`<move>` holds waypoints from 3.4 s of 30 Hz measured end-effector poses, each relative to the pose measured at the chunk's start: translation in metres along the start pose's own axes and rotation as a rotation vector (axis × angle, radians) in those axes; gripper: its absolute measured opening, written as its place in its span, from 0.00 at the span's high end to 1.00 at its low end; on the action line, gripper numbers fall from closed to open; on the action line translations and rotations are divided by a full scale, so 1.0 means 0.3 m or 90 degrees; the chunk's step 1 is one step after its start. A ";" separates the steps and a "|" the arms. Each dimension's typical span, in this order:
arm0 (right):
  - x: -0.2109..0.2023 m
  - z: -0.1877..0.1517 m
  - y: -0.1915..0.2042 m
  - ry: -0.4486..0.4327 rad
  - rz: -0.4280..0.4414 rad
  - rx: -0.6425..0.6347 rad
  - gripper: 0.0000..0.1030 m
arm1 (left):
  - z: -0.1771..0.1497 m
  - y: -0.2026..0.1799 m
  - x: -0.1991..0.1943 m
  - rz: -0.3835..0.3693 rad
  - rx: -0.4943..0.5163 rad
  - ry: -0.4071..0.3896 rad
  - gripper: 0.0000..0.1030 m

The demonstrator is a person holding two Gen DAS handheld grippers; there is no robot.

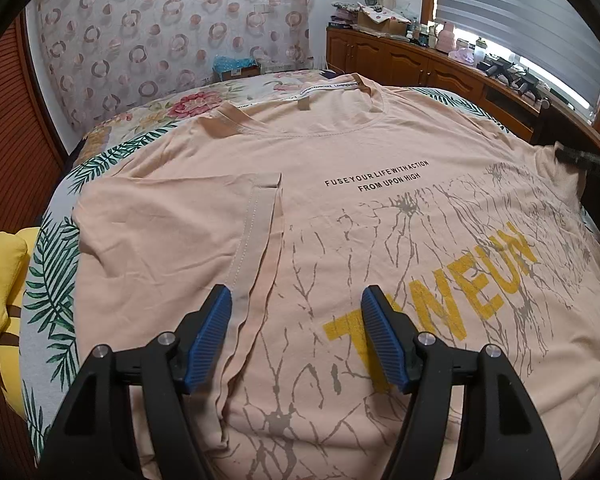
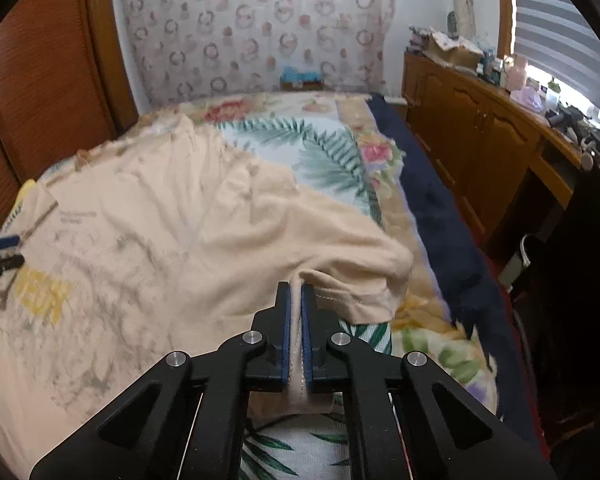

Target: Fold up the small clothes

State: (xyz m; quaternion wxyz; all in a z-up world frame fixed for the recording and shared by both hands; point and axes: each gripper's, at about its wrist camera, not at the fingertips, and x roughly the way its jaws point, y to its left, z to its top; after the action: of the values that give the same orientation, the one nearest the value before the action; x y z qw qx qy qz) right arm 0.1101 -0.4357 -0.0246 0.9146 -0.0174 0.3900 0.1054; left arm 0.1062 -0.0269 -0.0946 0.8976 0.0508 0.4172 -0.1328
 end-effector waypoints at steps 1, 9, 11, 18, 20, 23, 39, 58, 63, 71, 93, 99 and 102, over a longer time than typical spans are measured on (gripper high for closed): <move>-0.013 0.016 0.007 -0.013 0.004 0.000 0.98 | 0.001 0.000 0.001 0.000 0.000 0.000 0.34; -0.080 0.144 0.249 -0.073 0.106 -0.085 0.98 | 0.000 0.000 0.000 0.000 0.000 0.000 0.34; -0.065 0.139 0.323 -0.060 0.146 -0.101 0.98 | 0.000 0.000 0.000 0.000 0.000 0.000 0.34; -0.006 0.057 0.443 -0.012 0.169 -0.130 0.66 | 0.000 0.000 0.000 0.000 0.000 0.000 0.34; -0.017 0.056 0.401 -0.021 0.154 -0.112 0.49 | 0.000 0.000 0.000 0.000 0.000 0.000 0.34; -0.024 0.064 0.320 -0.024 0.120 -0.084 0.49 | 0.000 0.000 0.000 0.000 0.000 0.000 0.33; 0.135 0.071 0.204 0.038 0.104 -0.048 0.87 | 0.000 0.000 0.000 -0.001 0.000 -0.001 0.33; 0.143 0.318 0.579 -0.026 0.231 -0.180 0.81 | 0.001 -0.001 0.000 -0.001 0.000 -0.001 0.33; 0.141 0.312 0.546 -0.028 0.203 -0.157 0.61 | 0.000 -0.001 0.000 -0.001 0.000 -0.001 0.33; 0.149 0.170 0.435 0.036 0.137 -0.152 0.61 | -0.001 0.000 0.000 -0.001 0.000 -0.001 0.33; 0.098 0.035 0.512 0.041 0.164 -0.205 0.98 | 0.012 0.078 -0.110 0.015 -0.044 -0.057 0.33; 0.082 0.034 0.511 0.041 0.194 -0.186 0.98 | 0.043 0.168 -0.167 0.052 -0.071 -0.100 0.33; 0.067 0.045 0.501 0.030 0.194 -0.179 0.97 | 0.055 0.216 -0.167 0.068 -0.085 -0.105 0.33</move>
State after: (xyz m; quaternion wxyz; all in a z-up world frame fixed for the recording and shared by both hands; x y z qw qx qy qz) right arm 0.1024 -0.2836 -0.0220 0.8674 -0.0881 0.3907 0.2954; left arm 0.1056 0.0418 -0.0471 0.9360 0.0023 0.3467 -0.0604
